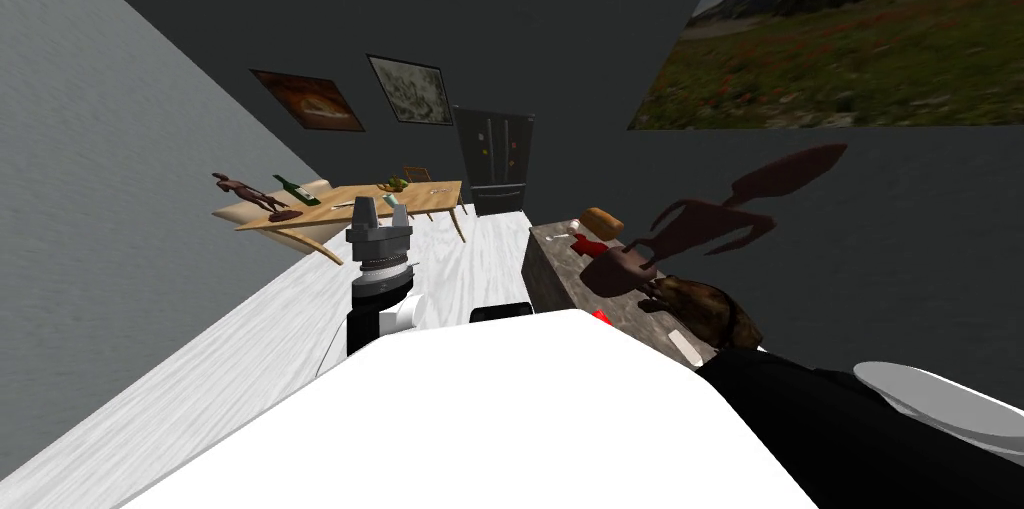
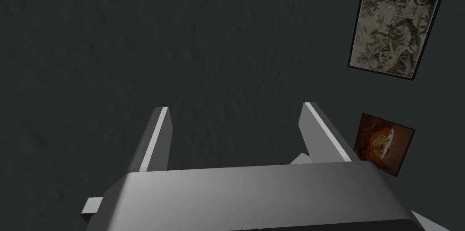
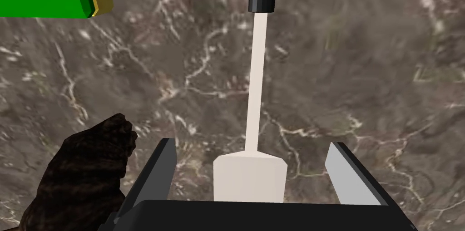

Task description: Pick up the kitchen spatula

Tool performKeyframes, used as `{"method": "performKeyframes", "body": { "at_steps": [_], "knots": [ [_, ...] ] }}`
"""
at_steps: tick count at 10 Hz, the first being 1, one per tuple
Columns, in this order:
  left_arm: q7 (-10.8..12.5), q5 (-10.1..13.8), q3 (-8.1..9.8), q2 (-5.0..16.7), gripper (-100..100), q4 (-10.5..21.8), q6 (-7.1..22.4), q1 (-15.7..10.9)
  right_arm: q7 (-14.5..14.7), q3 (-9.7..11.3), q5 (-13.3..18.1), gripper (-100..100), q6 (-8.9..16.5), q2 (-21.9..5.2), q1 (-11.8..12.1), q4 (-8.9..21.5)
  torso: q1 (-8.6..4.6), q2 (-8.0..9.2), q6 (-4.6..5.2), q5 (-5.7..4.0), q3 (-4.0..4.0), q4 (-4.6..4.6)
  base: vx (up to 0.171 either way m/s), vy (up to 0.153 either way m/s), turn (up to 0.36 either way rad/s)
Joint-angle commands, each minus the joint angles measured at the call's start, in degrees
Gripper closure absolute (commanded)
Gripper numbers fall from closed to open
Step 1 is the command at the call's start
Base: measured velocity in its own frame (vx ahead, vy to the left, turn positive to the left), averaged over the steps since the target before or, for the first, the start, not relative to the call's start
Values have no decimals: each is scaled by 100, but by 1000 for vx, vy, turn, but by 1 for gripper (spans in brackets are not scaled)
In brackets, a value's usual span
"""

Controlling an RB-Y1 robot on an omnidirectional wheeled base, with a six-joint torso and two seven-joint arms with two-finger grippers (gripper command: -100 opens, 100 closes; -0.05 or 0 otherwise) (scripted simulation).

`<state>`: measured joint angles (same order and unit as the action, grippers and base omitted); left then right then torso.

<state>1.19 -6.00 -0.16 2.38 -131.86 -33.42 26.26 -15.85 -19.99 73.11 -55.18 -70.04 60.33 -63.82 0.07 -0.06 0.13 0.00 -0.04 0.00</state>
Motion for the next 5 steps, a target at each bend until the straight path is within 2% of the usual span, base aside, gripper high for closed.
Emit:
{"method": "performKeyframes", "body": {
  "at_steps": [1,2,3,4,5],
  "knots": [
    [0,0,0,0,0,0,0,0,-76,187,120,-100,-148,-68,107,116,0,0,0,0,0,0,45,-29,103],
    [0,0,0,0,0,0,0,0,-91,241,146,-100,-180,-74,121,140,-1,-3,1,1,-1,-1,55,-30,67],
    [0,0,0,0,0,0,0,0,-48,178,113,-100,-142,-51,121,114,-2,-7,0,0,-4,-1,24,-12,13],
    [0,0,0,0,0,0,0,0,-59,193,120,0,-156,-56,115,123,4,0,2,1,0,0,0,0,0],
    [0,0,0,0,0,0,0,0,138,310,147,-100,-54,114,40,228,8,8,2,2,4,2,61,-17,-27]
  ]
}}
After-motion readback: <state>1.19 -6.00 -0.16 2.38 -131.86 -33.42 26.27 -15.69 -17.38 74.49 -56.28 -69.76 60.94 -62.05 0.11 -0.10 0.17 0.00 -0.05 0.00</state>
